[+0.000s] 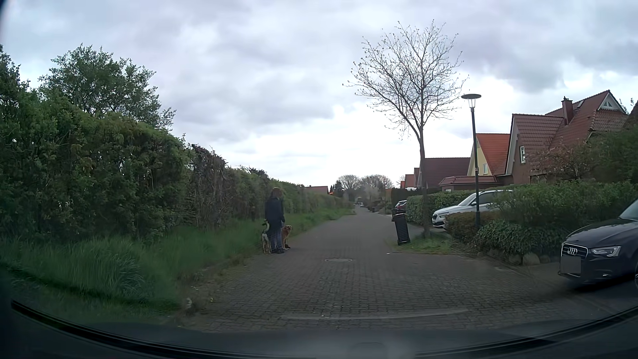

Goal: Follow the waypoints while adhering to traffic rules and regulations

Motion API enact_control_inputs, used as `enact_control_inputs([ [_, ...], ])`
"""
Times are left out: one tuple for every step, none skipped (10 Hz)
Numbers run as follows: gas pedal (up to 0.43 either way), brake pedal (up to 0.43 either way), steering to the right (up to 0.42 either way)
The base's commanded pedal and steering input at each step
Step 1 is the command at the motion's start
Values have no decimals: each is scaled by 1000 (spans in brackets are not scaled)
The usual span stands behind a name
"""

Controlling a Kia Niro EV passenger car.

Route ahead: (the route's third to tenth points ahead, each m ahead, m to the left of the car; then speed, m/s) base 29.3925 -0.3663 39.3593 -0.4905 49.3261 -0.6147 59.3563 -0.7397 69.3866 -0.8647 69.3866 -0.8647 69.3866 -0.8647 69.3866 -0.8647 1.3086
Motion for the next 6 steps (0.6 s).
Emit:
enact_control_inputs([
  [0, 6, 17],
  [0, 6, 17],
  [0, 6, 17],
  [0, 6, 17],
  [0, 6, 17],
  [28, 6, 17],
])
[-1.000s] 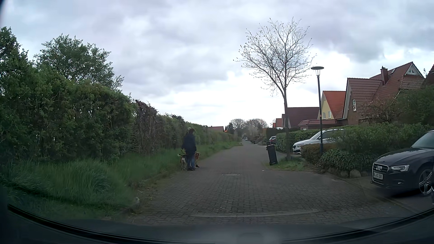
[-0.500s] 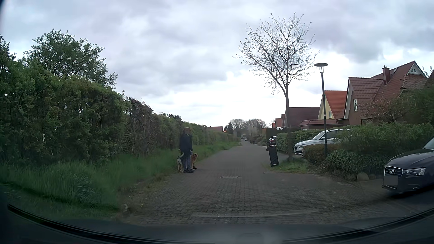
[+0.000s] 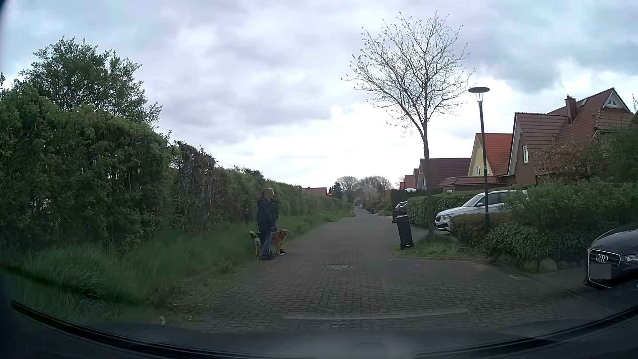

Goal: Follow the waypoints while adhering to traffic rules and regulations

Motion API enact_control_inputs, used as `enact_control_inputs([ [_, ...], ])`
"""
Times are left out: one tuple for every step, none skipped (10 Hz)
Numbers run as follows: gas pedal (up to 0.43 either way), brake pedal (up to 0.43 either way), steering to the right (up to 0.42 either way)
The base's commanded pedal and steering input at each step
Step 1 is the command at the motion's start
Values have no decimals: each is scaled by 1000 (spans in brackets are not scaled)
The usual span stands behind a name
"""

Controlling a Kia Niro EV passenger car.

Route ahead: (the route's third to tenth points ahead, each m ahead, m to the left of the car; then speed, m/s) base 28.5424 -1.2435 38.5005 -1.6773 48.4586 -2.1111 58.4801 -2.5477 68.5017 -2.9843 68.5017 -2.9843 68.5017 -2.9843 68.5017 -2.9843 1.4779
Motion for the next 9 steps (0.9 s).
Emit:
enact_control_inputs([
  [98, 6, 17],
  [118, 6, 17],
  [118, 6, 16],
  [118, 6, 16],
  [118, 6, 15],
  [118, 6, 16],
  [118, 6, 17],
  [118, 6, 17],
  [118, 6, 18],
])
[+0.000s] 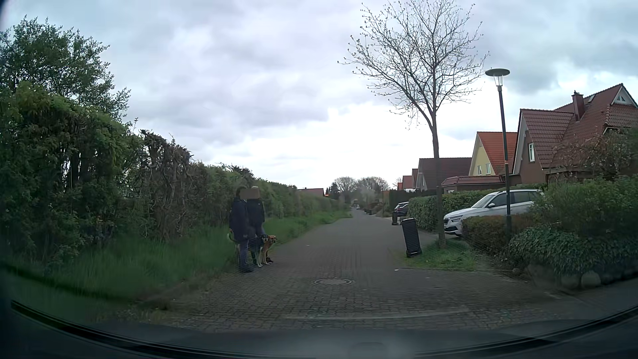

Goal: Follow the waypoints while adhering to traffic rules and regulations

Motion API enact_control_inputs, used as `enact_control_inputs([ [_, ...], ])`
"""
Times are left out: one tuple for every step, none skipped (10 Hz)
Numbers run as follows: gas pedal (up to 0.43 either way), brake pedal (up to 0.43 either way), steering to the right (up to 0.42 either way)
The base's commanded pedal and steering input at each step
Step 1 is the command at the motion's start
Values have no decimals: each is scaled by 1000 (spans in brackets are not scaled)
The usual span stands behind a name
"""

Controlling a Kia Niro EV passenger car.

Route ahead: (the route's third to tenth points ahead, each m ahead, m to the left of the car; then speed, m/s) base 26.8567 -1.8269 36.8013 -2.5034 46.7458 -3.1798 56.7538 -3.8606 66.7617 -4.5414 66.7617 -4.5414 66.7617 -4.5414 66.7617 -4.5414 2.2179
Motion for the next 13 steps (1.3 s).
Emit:
enact_control_inputs([
  [118, 6, 17],
  [118, 6, 18],
  [130, 6, 18],
  [130, 6, 17],
  [130, 6, 12],
  [130, 6, 8],
  [118, 6, 6],
  [110, 6, 4],
  [87, 6, 4],
  [0, 6, 4],
  [0, 6, 4],
  [0, 6, 4],
  [0, 6, 4],
])
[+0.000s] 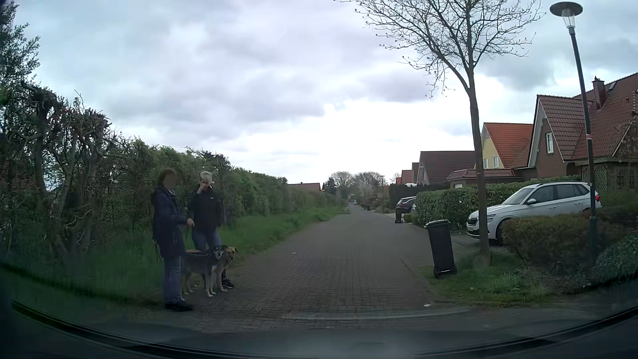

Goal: Follow the waypoints while adhering to traffic rules and regulations

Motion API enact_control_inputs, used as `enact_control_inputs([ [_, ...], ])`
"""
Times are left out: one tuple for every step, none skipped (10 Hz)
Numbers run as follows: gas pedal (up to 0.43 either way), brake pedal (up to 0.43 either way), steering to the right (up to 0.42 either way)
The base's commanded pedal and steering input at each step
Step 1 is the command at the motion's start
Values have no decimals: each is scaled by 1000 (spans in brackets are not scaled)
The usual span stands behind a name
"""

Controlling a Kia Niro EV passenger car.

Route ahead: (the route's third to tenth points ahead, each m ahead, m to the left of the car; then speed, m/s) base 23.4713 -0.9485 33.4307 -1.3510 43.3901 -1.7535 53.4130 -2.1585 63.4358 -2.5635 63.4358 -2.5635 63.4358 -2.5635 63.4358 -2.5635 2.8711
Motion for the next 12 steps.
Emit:
enact_control_inputs([
  [0, 6, 0],
  [0, 6, -5],
  [0, 6, -6],
  [0, 6, -6],
  [0, 61, -6],
  [0, 110, -6],
  [0, 159, -6],
  [0, 189, -5],
  [0, 220, -3],
  [0, 238, -2],
  [0, 244, -3],
  [0, 244, -2],
])
